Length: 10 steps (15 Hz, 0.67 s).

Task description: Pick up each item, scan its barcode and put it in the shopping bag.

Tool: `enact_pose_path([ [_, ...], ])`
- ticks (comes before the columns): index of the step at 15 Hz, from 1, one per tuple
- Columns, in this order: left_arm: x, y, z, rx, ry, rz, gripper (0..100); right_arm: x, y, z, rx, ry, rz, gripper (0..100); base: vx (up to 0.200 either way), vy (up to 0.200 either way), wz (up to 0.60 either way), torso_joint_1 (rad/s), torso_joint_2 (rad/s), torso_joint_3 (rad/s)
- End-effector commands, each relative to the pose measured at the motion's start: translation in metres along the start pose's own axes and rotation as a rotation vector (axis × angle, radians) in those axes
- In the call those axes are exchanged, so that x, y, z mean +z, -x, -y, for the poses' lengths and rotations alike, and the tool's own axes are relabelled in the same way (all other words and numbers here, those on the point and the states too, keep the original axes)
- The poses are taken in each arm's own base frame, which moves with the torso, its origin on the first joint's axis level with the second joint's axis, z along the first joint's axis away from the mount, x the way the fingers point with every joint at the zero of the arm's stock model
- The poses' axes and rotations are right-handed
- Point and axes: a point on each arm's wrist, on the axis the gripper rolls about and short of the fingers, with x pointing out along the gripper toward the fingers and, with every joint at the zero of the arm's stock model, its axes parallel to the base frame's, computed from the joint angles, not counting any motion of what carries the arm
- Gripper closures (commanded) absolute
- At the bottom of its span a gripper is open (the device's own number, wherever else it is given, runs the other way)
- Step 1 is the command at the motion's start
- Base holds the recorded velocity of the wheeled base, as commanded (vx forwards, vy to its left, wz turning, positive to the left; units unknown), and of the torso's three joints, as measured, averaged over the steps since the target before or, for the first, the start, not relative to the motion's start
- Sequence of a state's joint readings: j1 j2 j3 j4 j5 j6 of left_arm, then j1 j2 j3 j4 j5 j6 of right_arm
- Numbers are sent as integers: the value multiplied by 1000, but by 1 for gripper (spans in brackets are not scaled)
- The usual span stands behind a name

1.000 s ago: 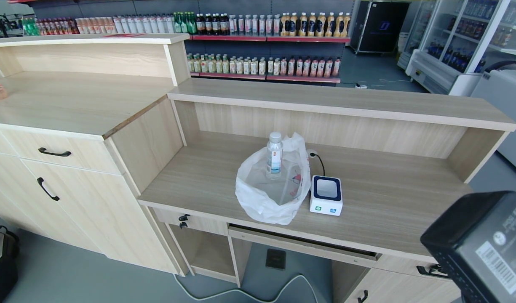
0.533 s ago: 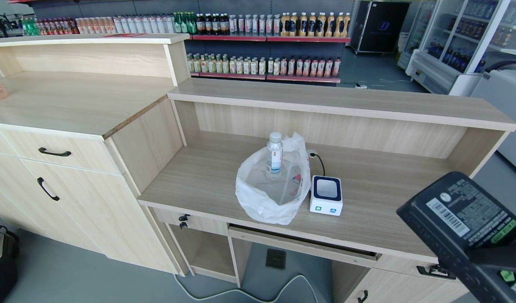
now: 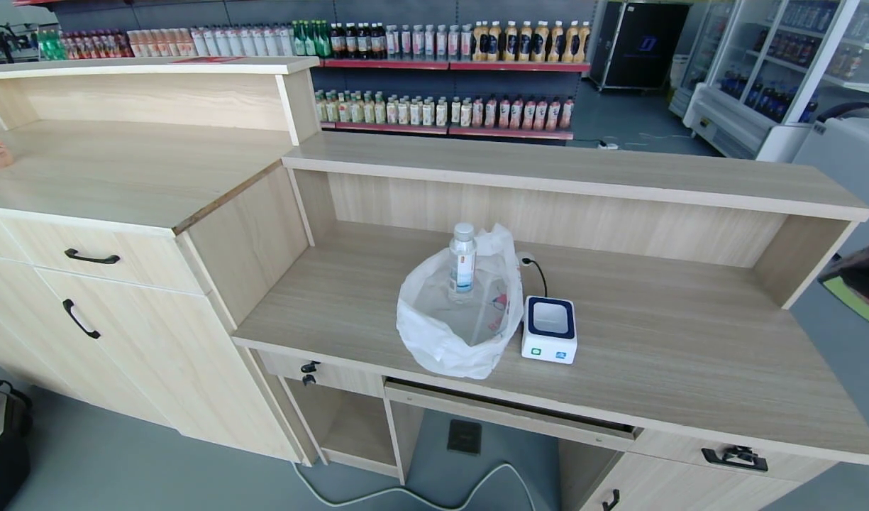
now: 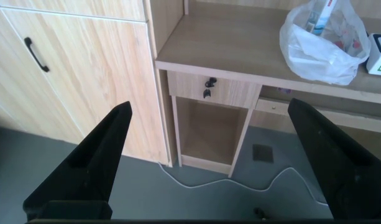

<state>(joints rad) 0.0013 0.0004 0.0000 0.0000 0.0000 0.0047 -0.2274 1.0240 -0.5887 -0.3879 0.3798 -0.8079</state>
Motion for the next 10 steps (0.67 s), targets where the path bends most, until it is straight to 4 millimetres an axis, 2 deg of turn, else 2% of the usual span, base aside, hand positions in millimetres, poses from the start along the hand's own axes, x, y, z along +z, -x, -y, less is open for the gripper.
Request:
enact_pose_path([
  [1, 0, 0, 0, 0, 0, 0, 0, -37, -8, 9, -108, -158, -232, 100, 0, 0, 0, 0, 0, 0],
  [4, 0, 0, 0, 0, 0, 0, 0, -58, -8, 16, -155, -222, -330, 100, 0, 0, 0, 0, 0, 0],
  [6, 0, 0, 0, 0, 0, 0, 0, -62, -13, 15, -158, -354, -331, 100, 0, 0, 0, 0, 0, 0],
  [10, 0, 0, 0, 0, 0, 0, 0, -60, -19, 9, -162, -483, -286, 100, 0, 0, 600, 4, 4, 2],
])
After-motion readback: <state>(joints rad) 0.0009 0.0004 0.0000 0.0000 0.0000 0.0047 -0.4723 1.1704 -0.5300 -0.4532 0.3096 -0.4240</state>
